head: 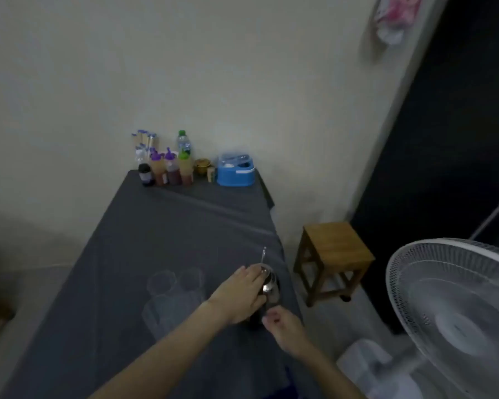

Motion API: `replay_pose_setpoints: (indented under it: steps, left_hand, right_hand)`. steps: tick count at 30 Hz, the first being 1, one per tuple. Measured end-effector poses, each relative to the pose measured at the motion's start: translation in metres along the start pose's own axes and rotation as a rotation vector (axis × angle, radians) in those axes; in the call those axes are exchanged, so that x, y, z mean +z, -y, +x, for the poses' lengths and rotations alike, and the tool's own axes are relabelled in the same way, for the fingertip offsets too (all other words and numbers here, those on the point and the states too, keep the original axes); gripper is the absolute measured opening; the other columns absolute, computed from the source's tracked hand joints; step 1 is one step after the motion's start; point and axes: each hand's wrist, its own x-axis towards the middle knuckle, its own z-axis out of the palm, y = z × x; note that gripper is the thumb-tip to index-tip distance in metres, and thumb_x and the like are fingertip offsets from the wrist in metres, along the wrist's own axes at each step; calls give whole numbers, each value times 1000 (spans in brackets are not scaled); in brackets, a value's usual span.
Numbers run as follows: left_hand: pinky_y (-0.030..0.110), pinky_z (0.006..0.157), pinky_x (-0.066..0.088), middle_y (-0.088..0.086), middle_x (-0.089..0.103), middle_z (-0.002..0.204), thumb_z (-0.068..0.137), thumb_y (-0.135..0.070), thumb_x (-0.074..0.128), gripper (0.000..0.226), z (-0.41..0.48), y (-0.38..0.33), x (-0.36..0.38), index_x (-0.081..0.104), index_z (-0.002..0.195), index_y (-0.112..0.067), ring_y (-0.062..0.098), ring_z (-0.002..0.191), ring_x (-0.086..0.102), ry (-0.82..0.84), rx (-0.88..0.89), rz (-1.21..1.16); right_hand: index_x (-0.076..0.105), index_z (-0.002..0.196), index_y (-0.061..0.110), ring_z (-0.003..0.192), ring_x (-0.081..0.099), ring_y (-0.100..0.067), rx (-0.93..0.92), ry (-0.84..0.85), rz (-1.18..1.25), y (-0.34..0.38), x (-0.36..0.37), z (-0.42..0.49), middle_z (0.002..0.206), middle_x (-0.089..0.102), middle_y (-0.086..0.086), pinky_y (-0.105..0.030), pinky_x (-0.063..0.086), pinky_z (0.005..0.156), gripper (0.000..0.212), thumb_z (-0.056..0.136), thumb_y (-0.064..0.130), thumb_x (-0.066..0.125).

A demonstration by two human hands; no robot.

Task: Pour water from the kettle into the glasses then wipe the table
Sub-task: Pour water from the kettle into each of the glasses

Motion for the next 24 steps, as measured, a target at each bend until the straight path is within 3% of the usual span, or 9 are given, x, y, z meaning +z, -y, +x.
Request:
replay_pose_setpoints:
  steps: [2,6,11,13,15,17,20,22,24]
  left_hand:
    - [34,118,8,11,24,156,97,-36,32,61,3,-1,7,20,150,-7,26,144,20,-16,-64,-40]
    - [33,119,3,11,17,159,80,-51,4,84,5,1,29,17,151,-7,24,147,13,-7,-162,-101]
    - [29,118,-3,10,8,161,98,-41,25,65,10,1,41,12,152,-8,21,149,4,-14,-214,-116]
    - [28,117,-6,10,6,162,93,-47,15,71,13,0,41,11,152,-7,20,149,2,-11,-194,-89]
    - [28,116,-7,11,5,161,85,-52,4,81,17,-2,41,11,152,-7,20,149,1,-14,-171,-71]
    - [28,116,-8,10,5,162,83,-52,3,83,23,-6,42,11,152,-7,20,149,0,-22,-155,-57]
    - [29,116,-7,10,7,161,87,-50,6,78,33,-15,42,12,152,-7,22,149,4,-47,-91,-19]
    - [30,116,-4,12,12,160,92,-47,12,73,39,-23,42,17,151,-4,24,148,11,-57,-40,3]
    - [39,117,9,14,26,156,96,-44,23,66,44,-30,47,28,147,-3,26,144,27,-88,-9,33]
  right_hand:
    - [57,103,18,91,57,-9,29,84,53,-8,5,9,98,60,3,-10,41,72,12,96,28,54]
    - [59,92,10,86,58,-8,14,157,250,-6,16,19,90,66,-3,-15,43,75,20,93,31,60]
    - [51,113,40,109,52,2,13,114,481,0,27,29,113,57,22,-23,40,100,19,103,30,40]
    - [48,119,39,103,50,5,15,83,512,2,29,27,109,55,23,-18,40,94,22,104,28,36]
    - [53,102,39,89,54,4,38,51,510,4,27,22,94,59,22,-16,44,82,22,104,28,35]
    - [59,90,31,84,60,-4,90,3,496,0,19,19,83,66,9,-25,47,82,28,104,33,35]
    - [62,81,15,73,61,-16,108,-40,413,-24,0,21,67,65,1,-32,46,75,37,103,29,36]
    - [60,75,16,64,56,-17,128,-61,406,-41,-19,24,57,60,3,-35,43,70,37,103,22,37]
    - [58,71,15,59,52,-15,170,-96,445,-55,-35,28,56,57,3,-29,42,63,36,101,12,37]
